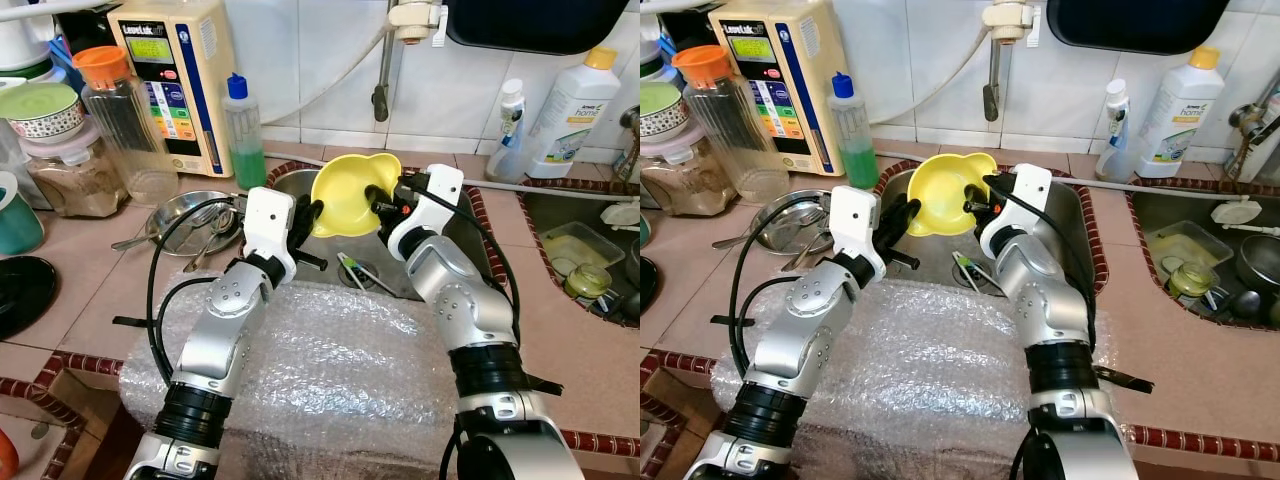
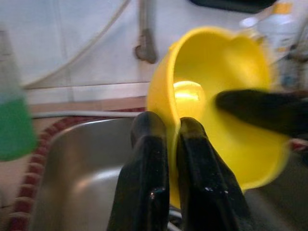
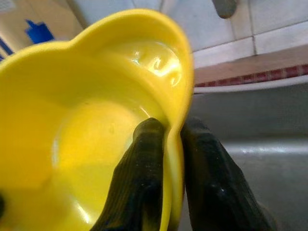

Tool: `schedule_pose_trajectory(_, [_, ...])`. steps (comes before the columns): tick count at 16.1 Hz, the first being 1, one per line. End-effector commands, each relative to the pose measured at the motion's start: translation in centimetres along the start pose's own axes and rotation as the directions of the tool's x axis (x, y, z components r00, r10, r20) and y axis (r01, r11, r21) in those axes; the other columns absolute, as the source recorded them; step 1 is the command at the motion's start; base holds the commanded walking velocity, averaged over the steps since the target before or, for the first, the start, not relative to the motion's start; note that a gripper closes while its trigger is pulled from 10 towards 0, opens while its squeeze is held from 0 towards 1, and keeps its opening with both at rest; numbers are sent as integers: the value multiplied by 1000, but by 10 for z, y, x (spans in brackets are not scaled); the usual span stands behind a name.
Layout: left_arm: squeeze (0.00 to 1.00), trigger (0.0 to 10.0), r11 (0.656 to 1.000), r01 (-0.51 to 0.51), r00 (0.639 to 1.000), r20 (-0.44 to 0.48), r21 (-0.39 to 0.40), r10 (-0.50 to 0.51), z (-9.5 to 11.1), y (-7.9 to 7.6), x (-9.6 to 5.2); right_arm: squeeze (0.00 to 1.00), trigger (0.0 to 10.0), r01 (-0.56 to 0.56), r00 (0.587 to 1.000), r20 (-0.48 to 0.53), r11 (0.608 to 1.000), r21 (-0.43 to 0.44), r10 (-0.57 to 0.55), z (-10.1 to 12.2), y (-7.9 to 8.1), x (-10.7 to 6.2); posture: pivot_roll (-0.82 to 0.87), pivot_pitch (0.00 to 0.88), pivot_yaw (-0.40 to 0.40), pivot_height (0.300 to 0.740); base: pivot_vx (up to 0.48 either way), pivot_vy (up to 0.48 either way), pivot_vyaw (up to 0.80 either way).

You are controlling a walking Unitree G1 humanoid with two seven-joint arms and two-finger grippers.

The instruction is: Kitchen organization

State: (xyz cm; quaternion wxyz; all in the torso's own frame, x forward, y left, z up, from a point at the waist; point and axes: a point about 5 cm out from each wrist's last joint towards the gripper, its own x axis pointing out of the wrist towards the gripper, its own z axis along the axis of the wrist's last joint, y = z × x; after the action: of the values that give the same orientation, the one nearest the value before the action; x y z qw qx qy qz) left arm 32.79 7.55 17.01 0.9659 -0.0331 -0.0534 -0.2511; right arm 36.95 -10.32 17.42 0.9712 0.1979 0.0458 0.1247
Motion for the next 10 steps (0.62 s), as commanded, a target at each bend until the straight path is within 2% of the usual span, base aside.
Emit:
schedule_pose_trajectory(1, [1000,10000,1000,21,998,59,4,-21,12,1,-2,0,0,143,989,26,990,-3,-142,7,-26,-2,75,0,30,740,0,0,0])
schedule_pose_trajectory(4, [1000,10000,998,63,997,34,-20,-62,9,-4,-4,0,0,209,976,68,976,-55,-205,13,-34,2,82,0,29,740,0,0,0])
schedule_pose_trajectory(6, [1000,10000,995,92,996,2,-27,-92,5,-7,-6,0,0,237,970,93,961,-143,-226,12,-38,5,89,0,30,740,0,0,0])
schedule_pose_trajectory(7, [1000,10000,992,124,992,-34,-31,-125,1,-8,-9,0,0,263,963,116,941,-215,-243,13,-41,7,94,0,31,740,0,0,0])
schedule_pose_trajectory(9, [1000,10000,982,188,976,-110,-22,-189,-9,-10,-16,0,0,279,958,149,912,-300,-244,13,-42,10,103,0,35,740,0,0,0])
schedule_pose_trajectory(10, [1000,10000,969,244,945,-213,-49,-249,-21,-13,-24,0,0,298,954,147,892,-341,-263,9,-46,12,110,0,40,740,0,0,0])
